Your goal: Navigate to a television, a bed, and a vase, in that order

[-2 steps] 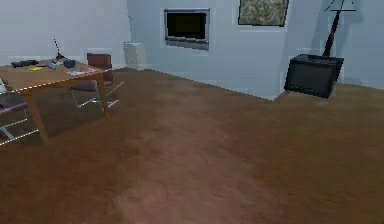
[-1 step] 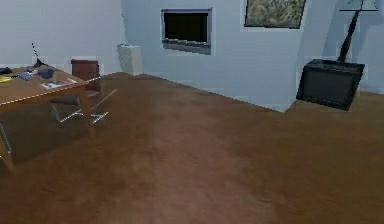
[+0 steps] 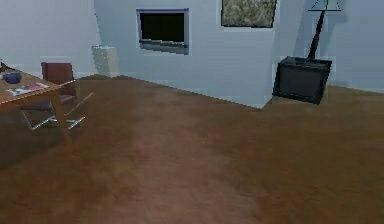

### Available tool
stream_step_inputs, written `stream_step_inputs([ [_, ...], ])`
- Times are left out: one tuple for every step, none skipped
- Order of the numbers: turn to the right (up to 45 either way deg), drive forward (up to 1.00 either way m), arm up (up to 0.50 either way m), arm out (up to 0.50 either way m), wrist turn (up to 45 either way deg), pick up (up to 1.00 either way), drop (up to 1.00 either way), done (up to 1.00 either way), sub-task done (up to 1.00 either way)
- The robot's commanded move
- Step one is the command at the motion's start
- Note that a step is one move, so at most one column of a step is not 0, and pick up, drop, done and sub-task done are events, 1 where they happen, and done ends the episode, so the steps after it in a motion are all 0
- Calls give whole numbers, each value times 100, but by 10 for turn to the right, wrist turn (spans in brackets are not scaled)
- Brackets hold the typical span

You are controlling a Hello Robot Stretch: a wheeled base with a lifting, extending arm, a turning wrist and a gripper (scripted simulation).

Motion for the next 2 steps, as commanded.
stream_step_inputs([
  [0, 100, 0, 0, 0, 0, 0, 0, 0],
  [0, 100, 0, 0, 0, 0, 0, 0, 0],
])
